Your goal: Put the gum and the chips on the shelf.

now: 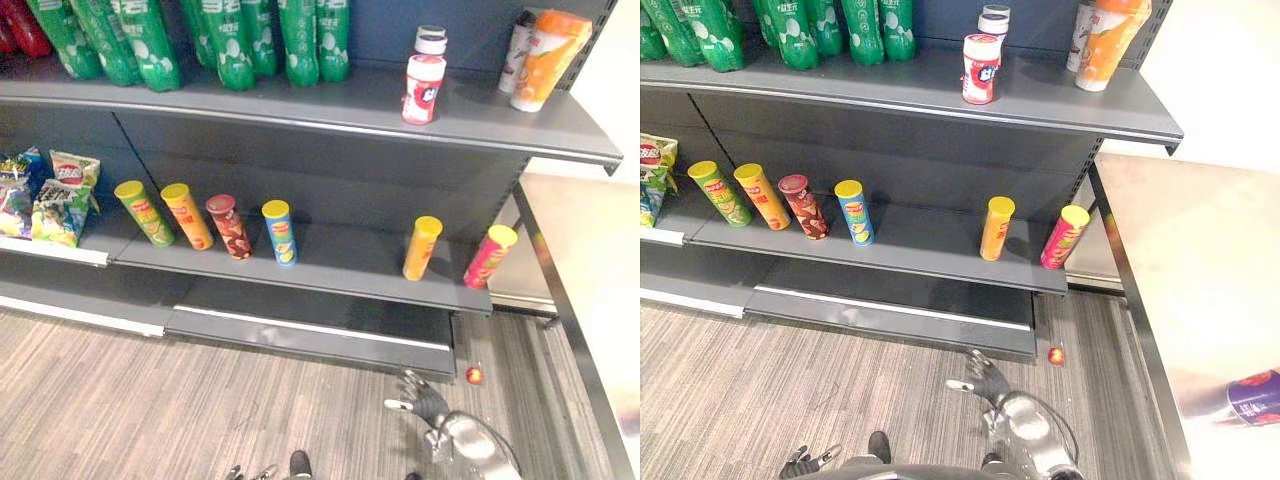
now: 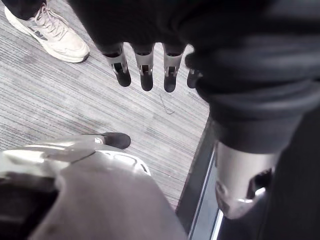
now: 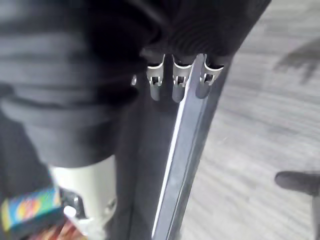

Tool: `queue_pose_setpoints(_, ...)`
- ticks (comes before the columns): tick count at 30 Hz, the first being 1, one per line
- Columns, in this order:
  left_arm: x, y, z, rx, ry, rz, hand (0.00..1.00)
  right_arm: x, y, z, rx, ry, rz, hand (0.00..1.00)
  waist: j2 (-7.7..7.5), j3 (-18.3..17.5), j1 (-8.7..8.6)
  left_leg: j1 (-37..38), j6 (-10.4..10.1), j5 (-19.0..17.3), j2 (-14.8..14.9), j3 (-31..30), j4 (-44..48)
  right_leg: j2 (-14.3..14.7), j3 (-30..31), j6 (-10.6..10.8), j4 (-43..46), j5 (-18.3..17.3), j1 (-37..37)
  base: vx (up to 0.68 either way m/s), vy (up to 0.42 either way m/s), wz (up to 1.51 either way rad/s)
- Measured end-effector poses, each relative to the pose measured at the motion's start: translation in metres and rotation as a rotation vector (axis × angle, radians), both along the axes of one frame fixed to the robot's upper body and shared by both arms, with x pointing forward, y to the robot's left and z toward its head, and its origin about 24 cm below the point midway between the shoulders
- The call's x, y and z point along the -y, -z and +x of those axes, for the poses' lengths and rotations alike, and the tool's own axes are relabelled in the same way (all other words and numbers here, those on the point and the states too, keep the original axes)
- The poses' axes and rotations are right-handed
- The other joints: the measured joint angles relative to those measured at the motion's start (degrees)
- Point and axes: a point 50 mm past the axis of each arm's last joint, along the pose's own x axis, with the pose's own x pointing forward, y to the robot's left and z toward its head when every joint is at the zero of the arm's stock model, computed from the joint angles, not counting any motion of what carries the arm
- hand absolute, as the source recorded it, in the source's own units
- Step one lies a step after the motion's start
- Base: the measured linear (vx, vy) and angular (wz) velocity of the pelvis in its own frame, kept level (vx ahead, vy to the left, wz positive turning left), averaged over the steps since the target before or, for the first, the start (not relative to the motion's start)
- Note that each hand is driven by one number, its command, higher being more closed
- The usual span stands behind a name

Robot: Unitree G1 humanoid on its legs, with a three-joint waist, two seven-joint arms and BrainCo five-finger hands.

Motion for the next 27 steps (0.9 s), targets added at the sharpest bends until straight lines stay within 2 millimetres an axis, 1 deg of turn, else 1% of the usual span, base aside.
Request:
queue_pose_setpoints(1, 0.000, 0.000, 0.000, 0.000, -0.001, -0.001, 0.00, 0.006, 0.005, -0.006, -0.029, 0.034, -0.016, 0.00, 0.03, 0.0, -0.01, 0.2, 0.0, -0.1, 0.0, -0.1, 0.0, 0.0, -0.1, 0.0, -0.1, 0.0, 0.4, 0.07, -0.006, 0.07)
queue_pose_setpoints(4, 0.000, 0.002, -0.002, -0.024, -0.011, -0.008, 0.00, 0.030, 0.024, -0.035, -0.181, 0.160, -0.099, 0.00, 0.27, 0.1, -0.30, 0.7, -0.3, -0.3, 0.0, -0.8, 0.0, 0.0, -0.8, 0.0, 0.1, -0.5, 1.0, 0.06, -0.012, 0.07)
queue_pose_setpoints(5, 0.000, 0.002, -0.002, -0.026, -0.012, -0.009, 0.00, 0.032, 0.025, -0.038, -0.190, 0.167, -0.103, 0.00, 0.30, 0.2, -0.33, 0.8, -0.3, -0.3, -0.1, -0.8, 0.0, 0.0, -0.9, 0.0, 0.0, -0.5, 1.2, 0.06, -0.015, 0.08)
queue_pose_setpoints(6, 0.000, 0.003, -0.003, -0.036, -0.020, -0.015, 0.00, 0.037, 0.029, -0.051, -0.237, 0.198, -0.117, 0.00, 0.42, 0.3, -0.63, 1.4, -0.3, -0.4, -0.1, -0.8, 0.0, 0.0, -1.0, 0.0, 0.2, -0.9, 1.6, 0.05, -0.013, 0.03)
queue_pose_setpoints(8, 0.001, 0.005, -0.006, -0.050, -0.023, -0.026, 0.00, 0.039, 0.030, -0.053, -0.245, 0.233, -0.114, 0.00, 0.61, 0.4, -0.81, 2.0, -0.4, -0.4, 0.0, -0.8, 0.0, 0.0, -0.9, 0.0, 0.7, -1.4, 1.7, 0.03, -0.013, -0.05)
queue_pose_setpoints(9, 0.001, 0.006, -0.009, -0.061, -0.026, -0.035, 0.00, 0.039, 0.031, -0.054, -0.253, 0.249, -0.112, 0.00, 0.65, 0.4, -1.47, 2.3, -0.5, -0.5, 0.0, -0.7, 0.0, 0.0, -1.0, 0.0, 0.8, -1.6, 2.2, 0.00, 0.000, 0.00)
queue_pose_setpoints(10, 0.003, 0.006, -0.010, -0.064, -0.025, -0.046, 0.00, 0.039, 0.031, -0.054, -0.255, 0.258, -0.110, 0.00, 0.66, 0.3, -1.73, 2.5, -0.7, -0.9, 0.1, -0.7, 0.0, 0.0, -1.0, 0.0, 0.8, -1.8, 2.3, 0.00, 0.000, 0.00)
queue_pose_setpoints(14, 0.004, 0.007, -0.012, -0.058, -0.086, -0.074, 0.00, 0.042, 0.032, -0.058, -0.272, 0.263, -0.137, 0.00, 0.52, 0.5, -1.57, 3.6, -0.5, -1.4, -0.1, 0.2, 0.0, -0.2, -0.8, 0.4, 0.9, -2.6, 2.9, 0.02, 0.003, -0.05)
queue_pose_setpoints(15, 0.003, 0.008, -0.014, -0.062, -0.124, -0.086, 0.00, 0.045, 0.033, -0.061, -0.283, 0.292, -0.134, 0.00, -0.10, 0.9, -1.66, 4.2, -0.2, -1.9, -0.5, 0.4, 0.1, -0.6, -0.7, 0.7, 1.1, -2.8, 3.3, 0.03, 0.035, -0.03)
queue_pose_setpoints(17, 0.003, 0.008, -0.011, -0.052, -0.117, -0.097, 0.00, 0.050, 0.034, -0.064, -0.296, 0.339, -0.136, 0.00, -0.12, 1.1, -1.96, 4.2, 0.5, -2.4, -1.2, 0.5, 0.4, -1.6, -0.5, 1.3, 2.7, -3.8, 2.8, 0.04, 0.065, 0.00)
queue_pose_setpoints(18, 0.003, 0.007, -0.010, -0.045, -0.110, -0.104, 0.00, 0.054, 0.034, -0.069, -0.307, 0.400, -0.128, 0.00, -0.45, 1.2, -2.29, 4.3, 0.9, -2.7, -2.0, 0.8, 0.5, -2.7, 0.1, 1.5, 4.9, -4.4, 1.5, 0.05, 0.085, 0.00)
queue_pose_setpoints(19, 0.000, 0.007, -0.009, -0.040, -0.105, -0.102, 0.00, 0.056, 0.034, -0.073, -0.312, 0.438, -0.119, 0.00, -0.75, 1.6, -2.62, 4.0, 1.3, -3.3, -2.6, 1.1, 1.5, -3.5, 0.6, 2.1, 6.3, -4.8, 0.8, 0.06, 0.124, -0.18)
queue_pose_setpoints(20, -0.002, 0.006, -0.008, -0.035, -0.097, -0.103, 0.00, 0.060, 0.035, -0.079, -0.321, 0.508, -0.102, 0.00, -1.22, 2.9, -2.93, 3.6, 1.9, -5.1, -3.1, 2.4, 4.6, -4.9, 1.8, 2.5, 8.3, -5.1, 0.1, 0.04, 0.132, -0.49)
queue_pose_setpoints(21, -0.002, 0.006, -0.008, -0.038, -0.081, -0.111, 0.00, 0.062, 0.037, -0.092, -0.343, 0.582, -0.089, 0.00, -1.22, 3.7, -3.13, 3.1, 2.3, -7.1, -2.9, 4.0, 7.6, -5.7, 3.6, 3.5, 9.7, -4.5, -0.7, 0.04, 0.131, -0.65)
queue_pose_setpoints(22, -0.002, 0.006, -0.007, -0.039, -0.073, -0.120, 0.00, 0.063, 0.038, -0.099, -0.357, 0.613, -0.088, 0.00, -1.17, 4.1, -3.20, 3.0, 2.5, -8.1, -2.9, 5.0, 8.8, -5.7, 4.5, 4.2, 10.6, -4.0, -1.2, 0.02, 0.125, -0.84)
queue_pose_setpoints(23, -0.001, 0.007, -0.006, -0.039, -0.064, -0.137, 0.00, 0.066, 0.039, -0.115, -0.381, 0.678, -0.091, 0.00, -0.97, 5.0, -3.31, 3.1, 2.9, -10.0, -2.4, 7.2, 10.8, -5.8, 5.6, 4.6, 11.7, -2.5, -2.3, -0.02, 0.150, -0.97)
queue_pose_setpoints(24, 0.000, 0.007, -0.004, -0.030, -0.057, -0.155, 0.00, 0.068, 0.040, -0.134, -0.413, 0.733, -0.098, 0.00, -0.45, 5.4, -3.35, 3.2, 3.2, -11.5, -1.2, 10.0, 12.4, -5.1, 5.2, 4.2, 11.6, 0.6, -3.3, -0.04, 0.163, -1.09)
queue_pose_setpoints(25, 0.001, 0.006, -0.001, -0.019, -0.060, -0.164, 0.00, 0.068, 0.040, -0.140, -0.420, 0.753, -0.100, 0.00, -0.06, 5.6, -3.33, 3.5, 3.5, -11.9, -0.4, 11.8, 12.7, -4.5, 5.0, 3.8, 11.2, 2.7, -4.1, -0.09, 0.269, -1.44)
queue_pose_setpoints(26, 0.008, 0.008, -0.002, -0.011, -0.073, -0.190, 0.00, 0.068, 0.040, -0.143, -0.419, 0.763, -0.102, 0.00, 2.32, 6.2, -3.13, 4.5, 4.3, -12.5, 1.9, 15.9, 12.6, -3.0, 3.4, 1.6, 9.4, 6.8, -5.0, -0.11, 0.277, -1.68)
queue_pose_setpoints(27, 0.006, 0.007, -0.001, 0.004, -0.080, -0.190, 0.00, 0.066, 0.040, -0.143, -0.418, 0.753, -0.091, 0.00, 1.66, 6.7, -3.64, 5.1, 5.0, -12.9, 3.1, 20.1, 12.6, -3.9, -2.4, -1.7, 15.4, 5.0, -6.8, -0.10, 0.239, -1.71)
